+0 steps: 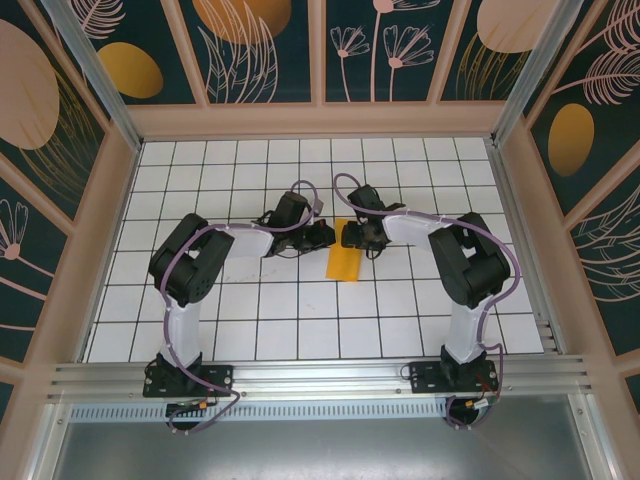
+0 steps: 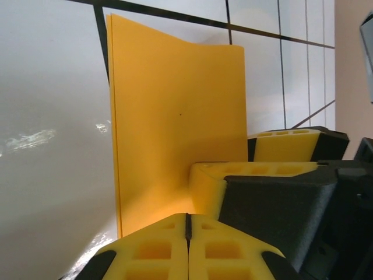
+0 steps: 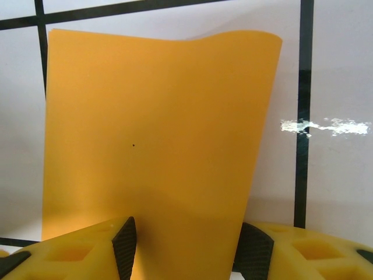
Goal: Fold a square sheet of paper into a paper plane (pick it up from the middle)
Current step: Hold the square sheet of paper at the center of the table.
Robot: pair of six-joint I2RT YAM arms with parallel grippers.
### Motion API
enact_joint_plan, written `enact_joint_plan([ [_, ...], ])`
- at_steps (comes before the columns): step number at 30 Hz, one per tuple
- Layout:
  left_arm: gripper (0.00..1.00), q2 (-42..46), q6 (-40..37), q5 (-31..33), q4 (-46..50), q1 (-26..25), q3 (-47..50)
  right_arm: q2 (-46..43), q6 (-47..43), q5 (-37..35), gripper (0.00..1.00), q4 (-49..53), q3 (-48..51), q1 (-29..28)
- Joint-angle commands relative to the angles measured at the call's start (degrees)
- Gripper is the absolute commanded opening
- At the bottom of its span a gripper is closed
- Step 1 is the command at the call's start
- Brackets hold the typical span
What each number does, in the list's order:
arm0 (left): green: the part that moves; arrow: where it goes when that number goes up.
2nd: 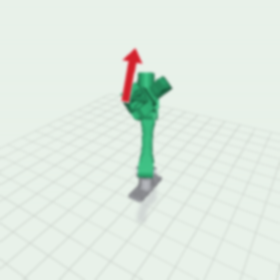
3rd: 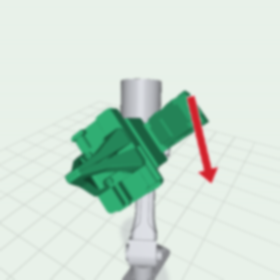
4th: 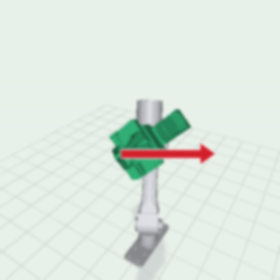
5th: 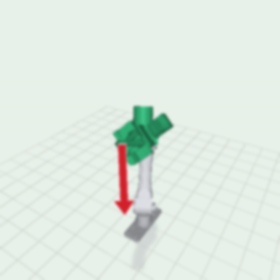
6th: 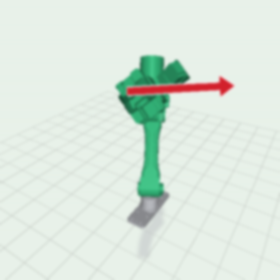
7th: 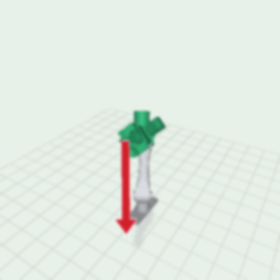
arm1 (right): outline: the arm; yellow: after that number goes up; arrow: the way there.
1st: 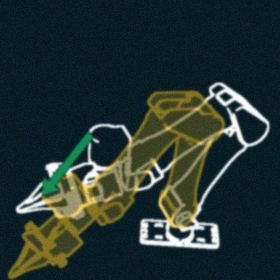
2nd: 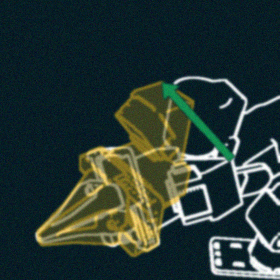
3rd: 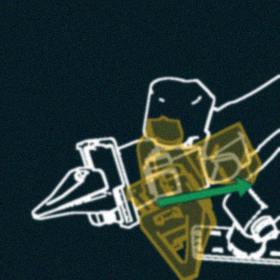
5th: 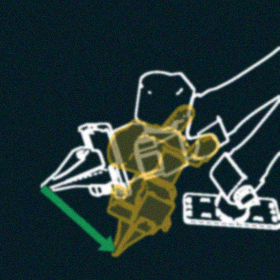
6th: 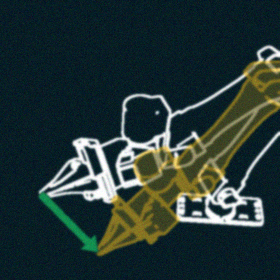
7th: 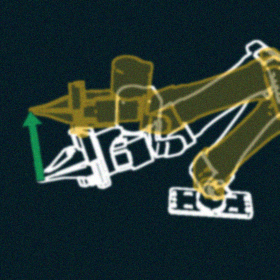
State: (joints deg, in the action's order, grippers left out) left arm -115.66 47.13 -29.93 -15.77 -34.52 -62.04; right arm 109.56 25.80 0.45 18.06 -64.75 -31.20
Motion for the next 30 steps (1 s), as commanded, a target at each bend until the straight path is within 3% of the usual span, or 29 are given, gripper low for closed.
enact_joint_plan([
  [1,0.05,-1.58,-1.52,0.79,3.06,-0.4,-1.72,11.29,-0.99,0.44,0.55,-2.36,4.27,0.35],
  [24,0.02,-3.84,-2.66,1.58,6.64,-0.72,-3.4,11.99,-0.58,1.35,0.56,-2.95,4.43,0.18],
  [30,0.03,-3.54,-3.0,7.6,13.1,-0.97,-3.16,9.8,-0.5,2.83,0.56,-2.52,3.89,0.26],
])
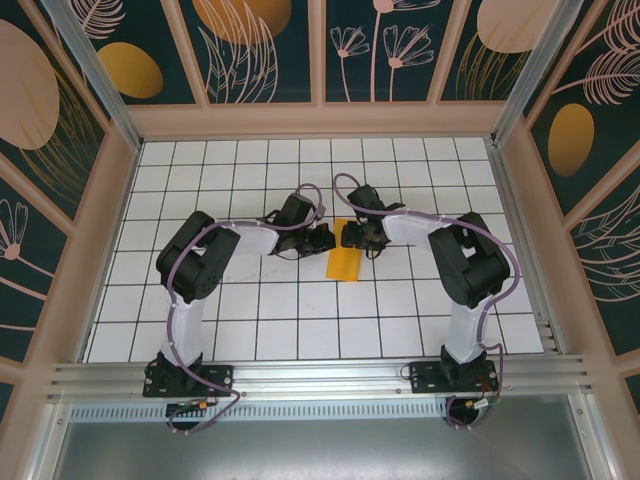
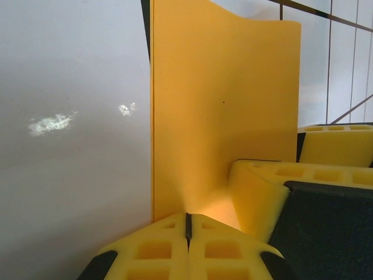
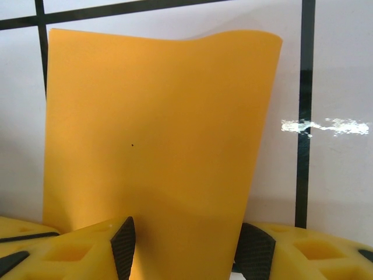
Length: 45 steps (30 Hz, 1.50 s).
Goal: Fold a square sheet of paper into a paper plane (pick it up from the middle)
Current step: Hold the square sheet of paper at the center of the table, then fold the square sheet of paper in half at the center of the table.
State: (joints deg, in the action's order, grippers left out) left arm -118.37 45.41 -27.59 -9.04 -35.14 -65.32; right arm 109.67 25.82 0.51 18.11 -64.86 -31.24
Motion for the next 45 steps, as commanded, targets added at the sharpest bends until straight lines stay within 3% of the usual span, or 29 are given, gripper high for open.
enact_joint_plan([
  [1,0.02,-0.94,-1.09,5.62,6.72,-0.37,0.48,8.57,-0.43,3.39,0.56,-2.45,3.76,0.46],
  [5,0.01,-2.71,-1.31,7.69,8.92,-0.83,0.62,1.87,0.17,4.88,0.57,-1.89,2.47,1.22],
  [12,0.0,-3.65,-0.76,9.81,8.77,-0.91,2.94,-12.44,3.88,0.89,0.7,-2.53,5.81,3.86],
  [15,0.0,-3.54,-0.5,10.37,8.45,-0.94,3.89,-15.85,3.99,3.79,0.7,-4.18,6.74,3.95],
  [19,0.0,-3.27,-0.12,10.76,8.07,-0.92,4.75,-16.49,6.63,11.58,0.55,-9.56,8.52,3.55],
  [21,0.0,-3.18,0.01,10.97,8.07,-0.91,4.76,-15.25,8.25,16.02,0.41,-12.61,9.54,3.31],
  [23,0.0,-3.23,0.05,11.07,8.07,-0.91,4.76,-13.6,9.06,17.75,0.29,-13.61,9.53,3.18],
  [28,0.01,-3.71,0.76,10.59,7.2,-0.93,5.03,-10.26,8.82,20.41,0.1,-12.24,8.56,3.2],
  [32,0.0,-3.88,1.44,10.85,7.52,-0.88,4.85,-8.3,8.07,21.72,0.06,-11.12,8.53,3.08],
  [45,0.0,-3.69,0.98,13.88,10.33,-0.97,4.59,-5.66,3.81,18.24,0.04,-9.49,10.48,3.95],
])
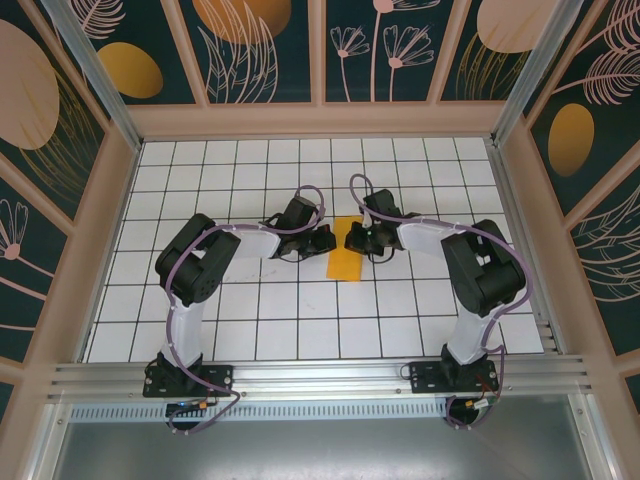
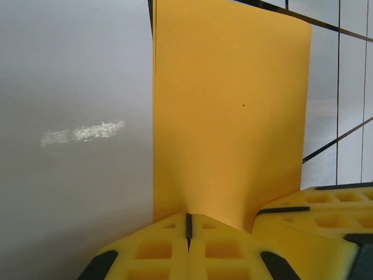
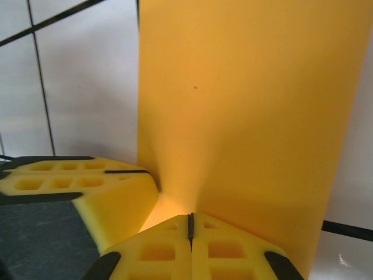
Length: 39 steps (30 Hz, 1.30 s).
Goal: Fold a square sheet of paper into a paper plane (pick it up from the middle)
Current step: Fold the square sheet of paper in half at the center of the table.
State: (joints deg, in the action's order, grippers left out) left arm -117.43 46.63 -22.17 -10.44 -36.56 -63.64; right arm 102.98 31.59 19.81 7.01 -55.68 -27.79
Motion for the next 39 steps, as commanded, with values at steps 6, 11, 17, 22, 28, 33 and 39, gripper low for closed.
enact_joint_plan([
  [6,0.0,-5.03,0.31,8.9,12.23,0.48,2.99,1.38,-3.09,-1.88,0.04,0.69,3.28,1.37],
  [11,0.0,-4.86,0.96,9.57,12.63,0.51,3.31,1.16,-4.54,-1.89,0.04,-1.25,5.5,2.51],
  [17,0.0,-5.51,1.42,9.56,13.14,0.52,3.21,-1.88,-6.02,-1.56,0.03,-8.26,12.9,5.87],
  [22,0.0,-5.71,1.71,10.11,13.77,0.51,3.59,-3.3,-5.25,-0.92,0.02,-10.07,16.46,8.4],
  [28,0.0,-5.75,1.67,9.92,13.5,0.49,3.73,-7.77,-3.94,-1.84,0.03,-9.16,16.36,9.73],
  [33,0.0,-5.32,1.35,9.89,13.42,0.51,3.63,-13.09,-1.69,0.18,0.03,-11.5,13.43,8.05],
  [39,0.0,-5.8,1.17,9.99,13.68,0.44,3.43,-6.8,-0.03,3.92,0.03,-14.77,9.56,5.0],
])
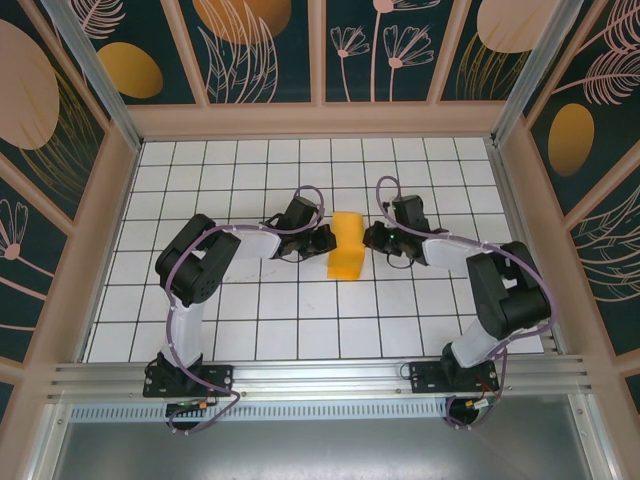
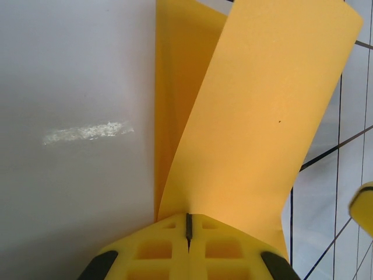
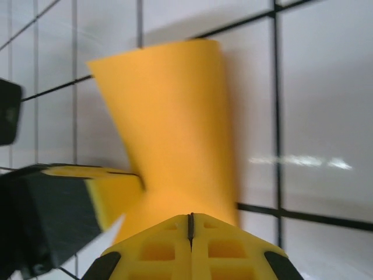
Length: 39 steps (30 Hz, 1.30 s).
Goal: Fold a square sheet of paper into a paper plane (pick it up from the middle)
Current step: Fold the square sheet of paper in half at the center of the table.
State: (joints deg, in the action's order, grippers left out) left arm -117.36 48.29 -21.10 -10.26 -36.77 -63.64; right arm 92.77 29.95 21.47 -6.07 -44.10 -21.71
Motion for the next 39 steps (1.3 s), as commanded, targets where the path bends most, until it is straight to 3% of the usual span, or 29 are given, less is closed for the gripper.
enact_joint_plan([
  [1,0.0,-5.85,-0.53,8.97,13.51,0.66,3.42,5.14,1.43,3.33,0.03,-2.18,-2.8,-1.62],
  [7,0.0,-5.86,-0.67,8.88,13.6,0.74,3.74,10.24,1.55,4.93,0.02,-4.33,-5.08,-2.51],
  [20,0.0,-5.42,-1.56,8.4,12.9,0.69,4.49,7.47,3.72,-5.02,0.01,-3.53,0.24,4.3],
  [27,0.0,-5.42,-2.06,8.09,12.9,0.71,4.04,2.33,1.84,-2.54,0.01,-5.08,-3.12,0.45],
  [32,0.0,-5.1,-2.01,8.09,13.23,0.69,3.77,9.17,5.18,3.86,0.02,-9.99,-6.25,-2.3],
  [39,0.0,-4.72,-2.08,8.36,13.51,0.69,4.13,14.3,5.21,2.2,0.02,-10.13,-9.28,-1.22],
])
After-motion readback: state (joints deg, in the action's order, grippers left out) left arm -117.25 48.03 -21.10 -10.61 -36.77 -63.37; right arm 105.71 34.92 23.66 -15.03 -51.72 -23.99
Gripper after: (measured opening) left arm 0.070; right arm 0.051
